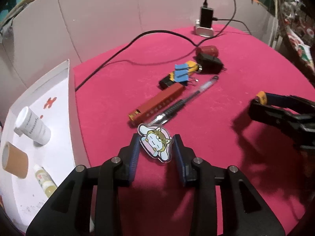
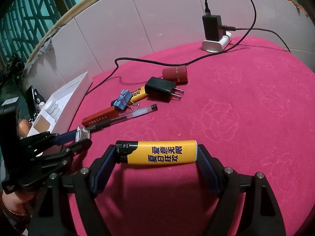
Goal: Organize rigid objects
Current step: 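Carry the cat card and yellow lighter over the tray with both grippers, then open the left gripper to drop the cat card into the tray, then lower the yellow lighter into the tray and open the right gripper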
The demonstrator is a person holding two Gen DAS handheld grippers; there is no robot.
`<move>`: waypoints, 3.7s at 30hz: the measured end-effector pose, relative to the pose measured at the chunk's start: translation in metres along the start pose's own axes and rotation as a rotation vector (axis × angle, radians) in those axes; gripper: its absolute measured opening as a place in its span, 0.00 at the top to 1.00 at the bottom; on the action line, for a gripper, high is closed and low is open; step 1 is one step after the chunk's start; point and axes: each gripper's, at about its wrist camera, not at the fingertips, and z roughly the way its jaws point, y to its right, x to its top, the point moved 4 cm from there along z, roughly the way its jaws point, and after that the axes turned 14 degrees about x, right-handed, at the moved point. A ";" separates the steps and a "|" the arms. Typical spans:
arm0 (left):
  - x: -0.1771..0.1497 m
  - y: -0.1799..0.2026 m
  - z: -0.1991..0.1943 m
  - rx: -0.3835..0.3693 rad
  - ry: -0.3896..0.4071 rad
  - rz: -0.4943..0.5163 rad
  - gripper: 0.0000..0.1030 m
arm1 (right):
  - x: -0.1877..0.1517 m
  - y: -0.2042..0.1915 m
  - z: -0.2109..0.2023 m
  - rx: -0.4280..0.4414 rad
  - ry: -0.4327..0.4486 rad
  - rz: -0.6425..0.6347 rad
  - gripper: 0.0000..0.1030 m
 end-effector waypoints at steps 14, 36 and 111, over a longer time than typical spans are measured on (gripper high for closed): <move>0.001 -0.024 -0.096 -0.081 0.192 -0.110 0.68 | -0.004 -0.047 -0.028 -0.046 0.101 -0.162 0.22; -0.018 -0.133 -0.134 0.092 0.294 -0.336 0.68 | 0.023 -0.147 -0.060 -0.007 0.211 -0.336 0.22; -0.041 -0.272 -0.060 0.220 0.133 -0.535 0.68 | 0.074 -0.254 0.102 0.064 0.004 -0.459 0.22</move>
